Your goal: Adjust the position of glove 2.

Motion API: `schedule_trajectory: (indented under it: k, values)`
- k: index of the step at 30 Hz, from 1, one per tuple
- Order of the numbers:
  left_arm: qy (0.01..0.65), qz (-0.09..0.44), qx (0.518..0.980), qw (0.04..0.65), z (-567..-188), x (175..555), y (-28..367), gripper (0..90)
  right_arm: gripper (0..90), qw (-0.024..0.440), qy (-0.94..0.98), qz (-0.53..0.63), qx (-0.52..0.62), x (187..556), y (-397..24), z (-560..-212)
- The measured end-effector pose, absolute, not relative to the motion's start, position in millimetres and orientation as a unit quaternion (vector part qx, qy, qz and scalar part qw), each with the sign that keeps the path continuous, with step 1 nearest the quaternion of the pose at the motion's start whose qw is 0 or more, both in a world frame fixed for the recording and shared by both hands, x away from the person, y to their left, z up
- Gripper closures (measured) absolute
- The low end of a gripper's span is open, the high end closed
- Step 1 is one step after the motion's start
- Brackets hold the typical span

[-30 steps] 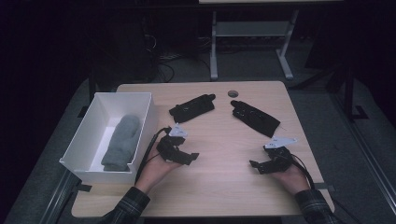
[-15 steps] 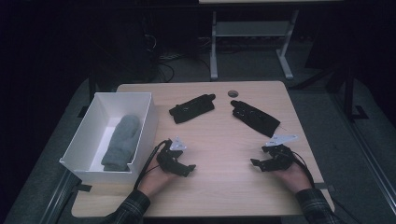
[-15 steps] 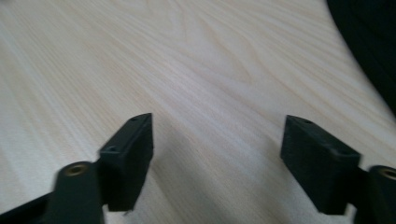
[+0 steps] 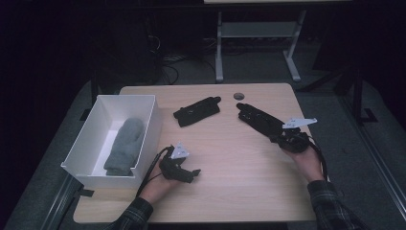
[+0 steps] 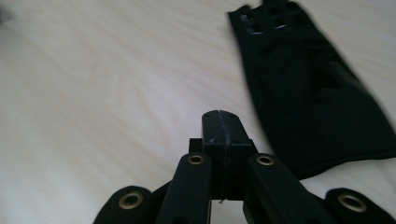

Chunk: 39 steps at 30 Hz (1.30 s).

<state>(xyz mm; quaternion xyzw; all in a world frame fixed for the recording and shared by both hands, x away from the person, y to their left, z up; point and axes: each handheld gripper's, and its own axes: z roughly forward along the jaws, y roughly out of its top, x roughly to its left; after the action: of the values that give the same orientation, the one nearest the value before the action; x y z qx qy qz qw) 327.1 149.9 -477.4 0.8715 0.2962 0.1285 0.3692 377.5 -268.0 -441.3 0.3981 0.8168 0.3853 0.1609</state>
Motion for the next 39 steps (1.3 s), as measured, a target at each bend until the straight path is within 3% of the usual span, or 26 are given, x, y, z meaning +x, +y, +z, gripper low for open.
schedule_trajectory:
  k: [18, 39]
  values:
    - [0.297, 0.128, 0.871, 0.369, -477, 328, 149, 12.8, 90.0, 0.182, 0.815, 0.333, 0.439, 422, -283, -469]
    - [0.297, 0.129, 0.871, 0.37, -478, 327, 150, 12.8, 90.0, 0.111, 0.864, 0.322, 0.37, 377, -260, -463]
